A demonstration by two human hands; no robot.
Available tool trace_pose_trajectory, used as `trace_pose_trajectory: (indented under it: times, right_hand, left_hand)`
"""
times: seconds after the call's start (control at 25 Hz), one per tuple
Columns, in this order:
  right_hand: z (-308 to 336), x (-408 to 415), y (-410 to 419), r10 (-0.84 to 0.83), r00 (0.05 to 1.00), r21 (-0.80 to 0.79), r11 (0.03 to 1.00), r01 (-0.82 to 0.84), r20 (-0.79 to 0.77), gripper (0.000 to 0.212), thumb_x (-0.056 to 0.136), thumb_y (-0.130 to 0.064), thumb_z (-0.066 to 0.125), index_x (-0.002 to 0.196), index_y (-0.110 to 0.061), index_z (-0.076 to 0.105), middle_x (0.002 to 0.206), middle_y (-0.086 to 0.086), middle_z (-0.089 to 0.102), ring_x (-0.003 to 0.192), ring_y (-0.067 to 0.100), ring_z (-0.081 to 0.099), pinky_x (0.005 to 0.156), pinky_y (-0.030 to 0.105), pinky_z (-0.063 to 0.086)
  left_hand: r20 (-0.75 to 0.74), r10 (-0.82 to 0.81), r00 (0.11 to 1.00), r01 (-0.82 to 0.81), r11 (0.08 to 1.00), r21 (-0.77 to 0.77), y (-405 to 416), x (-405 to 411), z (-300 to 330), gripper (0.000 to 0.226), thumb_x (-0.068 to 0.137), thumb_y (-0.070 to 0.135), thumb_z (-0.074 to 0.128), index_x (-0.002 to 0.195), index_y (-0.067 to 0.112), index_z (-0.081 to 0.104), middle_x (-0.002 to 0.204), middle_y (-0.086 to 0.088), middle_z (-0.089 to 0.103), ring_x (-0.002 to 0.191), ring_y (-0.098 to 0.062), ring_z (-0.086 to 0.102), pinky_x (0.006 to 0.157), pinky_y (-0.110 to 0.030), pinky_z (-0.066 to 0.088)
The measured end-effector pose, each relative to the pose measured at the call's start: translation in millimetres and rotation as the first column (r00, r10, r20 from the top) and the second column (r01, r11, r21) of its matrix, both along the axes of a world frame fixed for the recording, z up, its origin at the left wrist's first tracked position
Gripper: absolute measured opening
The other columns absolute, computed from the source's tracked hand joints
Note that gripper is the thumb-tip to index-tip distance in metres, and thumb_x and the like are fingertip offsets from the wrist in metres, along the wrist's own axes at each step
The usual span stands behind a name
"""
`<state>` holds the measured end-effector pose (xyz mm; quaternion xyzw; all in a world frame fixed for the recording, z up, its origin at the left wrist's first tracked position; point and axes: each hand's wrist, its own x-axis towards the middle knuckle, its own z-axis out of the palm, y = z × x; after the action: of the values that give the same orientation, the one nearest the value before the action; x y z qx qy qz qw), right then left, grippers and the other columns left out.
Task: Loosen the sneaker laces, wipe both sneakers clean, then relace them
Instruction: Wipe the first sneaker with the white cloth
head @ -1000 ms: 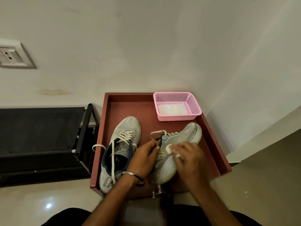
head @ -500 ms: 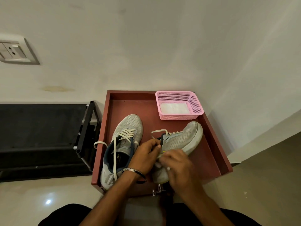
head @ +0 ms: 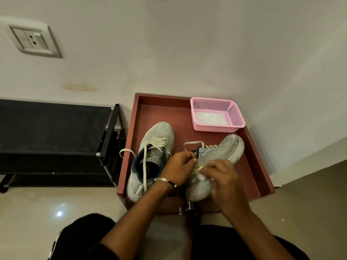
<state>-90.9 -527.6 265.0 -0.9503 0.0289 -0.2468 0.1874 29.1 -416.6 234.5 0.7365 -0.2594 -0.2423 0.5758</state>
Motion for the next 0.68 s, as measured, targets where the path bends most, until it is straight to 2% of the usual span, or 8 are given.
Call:
trace_pose_trajectory:
  times: [0.08,0.12,0.24,0.36,0.4,0.52,0.64,0.68]
  right_hand:
    - [-2.2,-7.6,19.9,0.172,0.983,-0.085,0.981,-0.176,-0.057,0.02,0.086,-0.014,0.053,0.082,-0.012,0.073,0.091,-0.001,0.063,0.088,0.014,0.053,0.076,0.026,0.045]
    - [-1.1,-8.4,20.5,0.155,0.987,-0.096,0.983,-0.159,-0.052,0.021,0.085,-0.013,0.052,0.081,-0.011,0.073,0.091,0.0,0.063,0.087,0.014,0.053,0.076,0.025,0.045]
    - [5.7,0.5,8.1,-0.04,0.999,-0.057,0.998,0.04,0.013,0.024,0.077,-0.005,0.052,0.08,-0.01,0.075,0.087,0.003,0.063,0.086,0.017,0.052,0.077,0.021,0.041]
    - [-2.4,-11.5,19.7,0.188,0.979,-0.172,0.965,-0.2,-0.083,0.019,0.081,-0.006,0.055,0.082,-0.009,0.074,0.088,0.003,0.064,0.085,0.019,0.055,0.074,0.03,0.047]
    - [-1.9,-15.3,19.7,0.184,0.979,-0.176,0.965,-0.197,-0.086,0.018,0.08,-0.003,0.058,0.083,-0.009,0.075,0.09,0.003,0.064,0.086,0.019,0.055,0.073,0.031,0.048]
    - [6.0,-13.0,10.2,0.001,1.0,-0.072,0.997,0.0,0.017,0.023,0.075,0.001,0.058,0.086,-0.008,0.076,0.092,0.005,0.065,0.087,0.021,0.056,0.078,0.03,0.047]
    - [1.0,-19.5,19.2,0.176,0.982,-0.147,0.972,-0.184,-0.067,0.017,0.086,-0.009,0.058,0.089,-0.007,0.074,0.093,0.005,0.065,0.088,0.019,0.056,0.079,0.027,0.046]
    - [-1.6,-22.3,18.1,0.163,0.983,-0.164,0.971,-0.174,-0.079,0.015,0.087,-0.011,0.06,0.09,-0.007,0.074,0.093,0.005,0.065,0.087,0.02,0.057,0.079,0.026,0.045]
  left_hand:
    - [-0.01,-0.013,1.0,0.013,1.0,0.006,0.8,-0.9,1.0,0.027,0.086,0.029,0.053,0.08,0.005,0.066,0.067,-0.005,0.062,0.064,-0.012,0.051,0.069,-0.04,0.049]
    - [-0.012,-0.016,1.0,0.016,1.0,0.007,0.2,-0.9,1.1,0.03,0.086,0.03,0.053,0.079,0.003,0.064,0.066,-0.004,0.06,0.063,-0.012,0.048,0.066,-0.039,0.047]
    - [-0.007,0.0,1.0,0.0,1.0,0.014,-1.3,-0.3,2.1,0.035,0.082,0.032,0.05,0.074,0.0,0.061,0.062,-0.006,0.054,0.06,-0.013,0.043,0.06,-0.035,0.042]
    - [-0.018,-0.021,1.0,0.022,0.999,0.032,-0.9,-3.4,4.5,0.026,0.082,0.029,0.051,0.063,0.012,0.058,0.055,0.003,0.049,0.053,-0.01,0.039,0.056,-0.028,0.036]
    - [-0.01,-0.032,0.999,0.032,0.999,0.036,-1.9,-3.8,3.6,0.026,0.082,0.028,0.052,0.064,0.011,0.059,0.054,0.002,0.049,0.053,-0.01,0.039,0.056,-0.027,0.036]
    - [-0.032,-0.011,0.999,0.011,1.0,0.012,-4.6,-1.4,5.0,0.028,0.084,0.027,0.054,0.074,0.004,0.067,0.057,0.0,0.051,0.054,-0.01,0.039,0.059,-0.028,0.036]
    - [-0.032,0.004,0.999,-0.004,1.0,0.025,-4.3,-1.4,5.2,0.021,0.088,0.019,0.061,0.081,0.004,0.072,0.056,0.001,0.053,0.054,-0.007,0.041,0.06,-0.027,0.04]
    - [-0.014,0.007,1.0,-0.006,0.999,0.042,-4.4,-2.8,4.8,0.018,0.089,0.017,0.062,0.083,0.004,0.074,0.054,0.002,0.054,0.054,-0.005,0.043,0.06,-0.027,0.043]
